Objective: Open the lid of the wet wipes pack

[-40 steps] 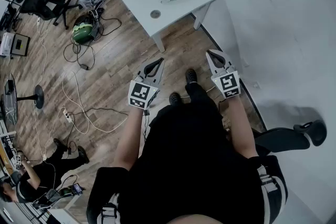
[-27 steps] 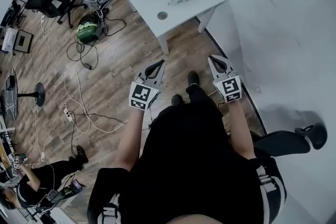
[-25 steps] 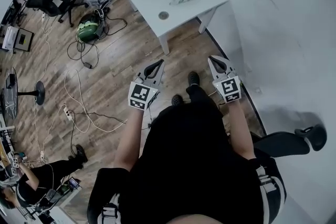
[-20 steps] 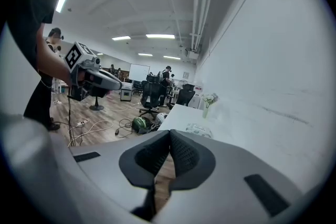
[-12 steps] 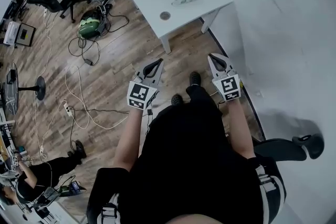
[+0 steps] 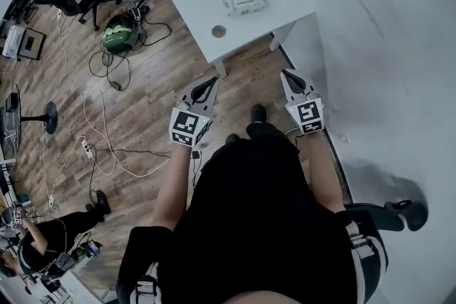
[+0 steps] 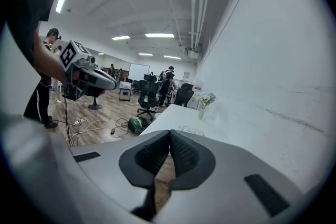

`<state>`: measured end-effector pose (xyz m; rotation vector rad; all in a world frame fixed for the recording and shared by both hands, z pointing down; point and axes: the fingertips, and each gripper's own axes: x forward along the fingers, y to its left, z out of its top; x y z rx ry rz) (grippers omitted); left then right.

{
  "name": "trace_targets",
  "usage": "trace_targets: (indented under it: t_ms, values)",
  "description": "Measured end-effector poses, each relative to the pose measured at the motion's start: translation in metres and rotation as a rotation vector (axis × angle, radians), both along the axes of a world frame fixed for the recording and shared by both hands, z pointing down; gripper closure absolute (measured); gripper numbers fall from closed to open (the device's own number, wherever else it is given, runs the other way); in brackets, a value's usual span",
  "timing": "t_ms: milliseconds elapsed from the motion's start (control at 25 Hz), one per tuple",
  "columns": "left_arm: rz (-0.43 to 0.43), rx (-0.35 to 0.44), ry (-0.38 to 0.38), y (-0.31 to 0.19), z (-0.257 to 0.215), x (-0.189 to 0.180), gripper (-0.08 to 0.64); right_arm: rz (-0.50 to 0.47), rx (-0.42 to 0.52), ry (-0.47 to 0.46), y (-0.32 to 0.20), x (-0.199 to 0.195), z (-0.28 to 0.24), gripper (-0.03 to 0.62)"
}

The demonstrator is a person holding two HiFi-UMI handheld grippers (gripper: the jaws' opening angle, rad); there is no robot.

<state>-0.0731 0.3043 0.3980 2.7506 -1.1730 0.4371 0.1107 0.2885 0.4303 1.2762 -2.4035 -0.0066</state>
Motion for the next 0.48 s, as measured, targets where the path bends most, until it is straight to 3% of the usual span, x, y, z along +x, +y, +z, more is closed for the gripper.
trace_targets:
  t_ms: [480]
  values:
    - [-0.082,-0.04,0.009,-0.05,0.012,0.003,0.537,-0.075,-0.046,0.019,-0.061,0.007,0.014,0.576]
